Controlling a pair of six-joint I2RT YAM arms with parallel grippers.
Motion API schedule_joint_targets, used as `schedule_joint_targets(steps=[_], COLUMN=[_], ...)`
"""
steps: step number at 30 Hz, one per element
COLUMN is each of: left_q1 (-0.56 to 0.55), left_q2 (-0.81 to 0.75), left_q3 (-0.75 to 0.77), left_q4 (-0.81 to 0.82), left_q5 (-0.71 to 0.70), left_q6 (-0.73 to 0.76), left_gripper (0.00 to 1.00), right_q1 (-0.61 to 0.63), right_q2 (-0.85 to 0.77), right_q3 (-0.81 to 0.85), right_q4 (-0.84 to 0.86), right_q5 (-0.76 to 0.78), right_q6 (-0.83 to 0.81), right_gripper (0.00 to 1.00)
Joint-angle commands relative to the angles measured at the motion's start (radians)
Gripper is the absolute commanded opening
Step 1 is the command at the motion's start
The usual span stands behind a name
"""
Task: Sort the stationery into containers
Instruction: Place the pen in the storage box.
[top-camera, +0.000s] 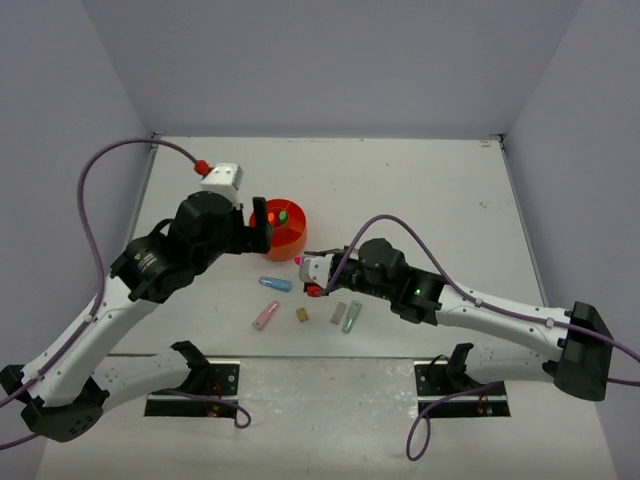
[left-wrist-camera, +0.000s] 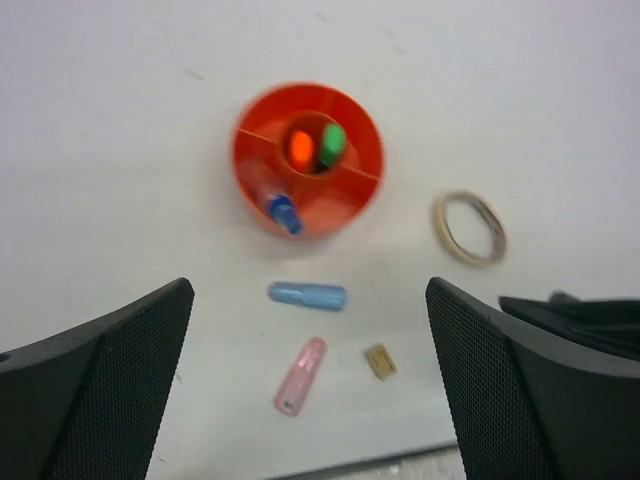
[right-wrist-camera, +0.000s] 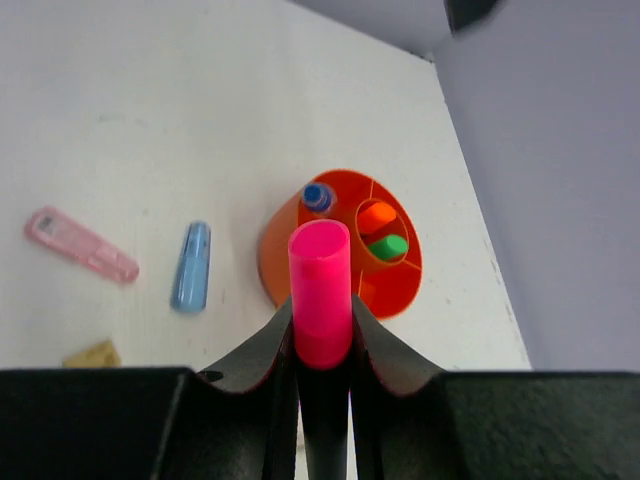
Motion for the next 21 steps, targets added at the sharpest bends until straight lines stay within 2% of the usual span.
schedule_joint_targets(steps=[1, 3, 5, 7, 12, 15, 21], left_q1=[0.005, 0.005, 0.005, 0.005, 0.004, 0.005, 0.004], left_q2=[-0.173, -0.303, -0.388, -0.422, -0.496, -0.586, -0.599], left_q3=[-0.063, -0.181, -0.277, -0.322, -0.416, -0.471, -0.484], left_q4=[0.029, 0.195, 0.244, 0.25, 0.212, 0.257, 0.279], left_q5=[-0.586, -0.579, -0.527, -0.479, -0.393, -0.327, -0.29], left_q6=[-0.128, -0.039, 0.001, 0.016, 0.012, 0.045, 0.059], left_gripper=[1.0, 1.0, 1.0, 1.0, 1.0, 1.0, 1.0], right_q1=[-0.059, -0.07, -0.089, -0.111, -0.13, -0.143, -0.192], right_q2=[0.131, 0.215, 0.258, 0.328, 0.491, 0.571, 0.666], right_q3=[0.023, 0.067, 0.091, 0.114, 0.144, 0.2, 0.294], right_q4=[0.319, 0.413, 0.518, 0.613, 0.945, 0.989, 1.029], right_q5=[-0.067, -0.009, -0.005, -0.021, -0.001, -0.012, -0.057], right_q6=[0.307, 0.418, 0.552, 0.656, 0.681, 0.718, 0.75], right_gripper=[0.0, 0.0, 0.0, 0.0, 0.0, 0.0, 0.0])
